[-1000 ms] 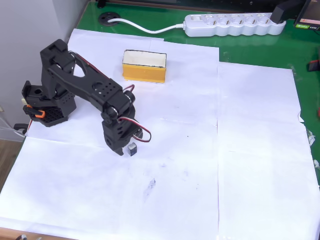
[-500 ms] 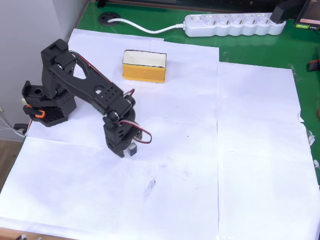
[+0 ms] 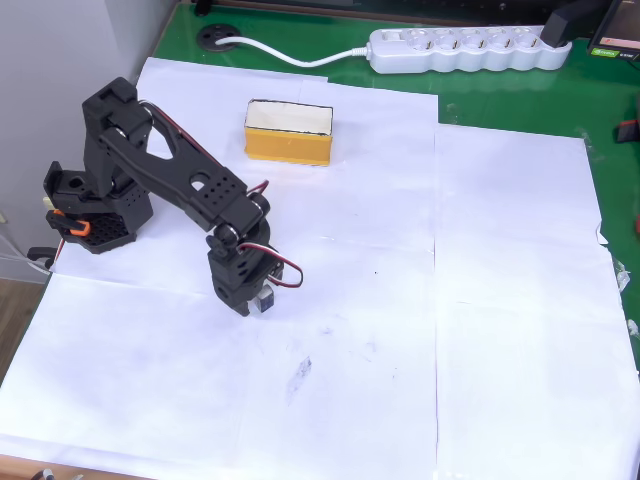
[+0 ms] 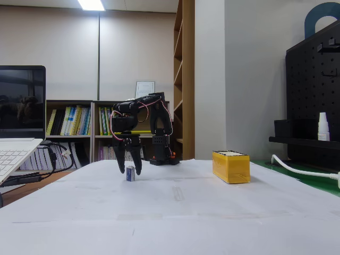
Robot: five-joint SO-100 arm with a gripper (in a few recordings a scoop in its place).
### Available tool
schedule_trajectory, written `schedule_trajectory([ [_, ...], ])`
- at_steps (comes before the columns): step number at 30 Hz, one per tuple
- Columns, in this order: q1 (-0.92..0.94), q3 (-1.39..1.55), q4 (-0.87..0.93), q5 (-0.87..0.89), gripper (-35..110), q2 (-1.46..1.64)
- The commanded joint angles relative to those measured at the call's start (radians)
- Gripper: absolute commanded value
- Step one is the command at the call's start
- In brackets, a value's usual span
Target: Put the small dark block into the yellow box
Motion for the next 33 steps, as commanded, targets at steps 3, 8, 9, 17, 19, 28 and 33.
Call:
schedule_trajectory([
  [3, -0.006, 0.025, -0.008, 0.006, 17, -0.020],
  [8, -0.008, 0.025, -0.026, 0.006, 17, -0.015],
  [9, -0.008, 0.025, -0.026, 0.006, 17, -0.015],
  [17, -0.017, 0.025, -0.028, 0.014, 10, -0.015],
  [19, -0.020, 0.023, -0.028, 0.014, 10, -0.015],
  [28, -0.032, 0.008, -0.029, 0.020, 10, -0.018],
  [33, -0.040, -0.003, -0.026, 0.029, 6, -0.021],
])
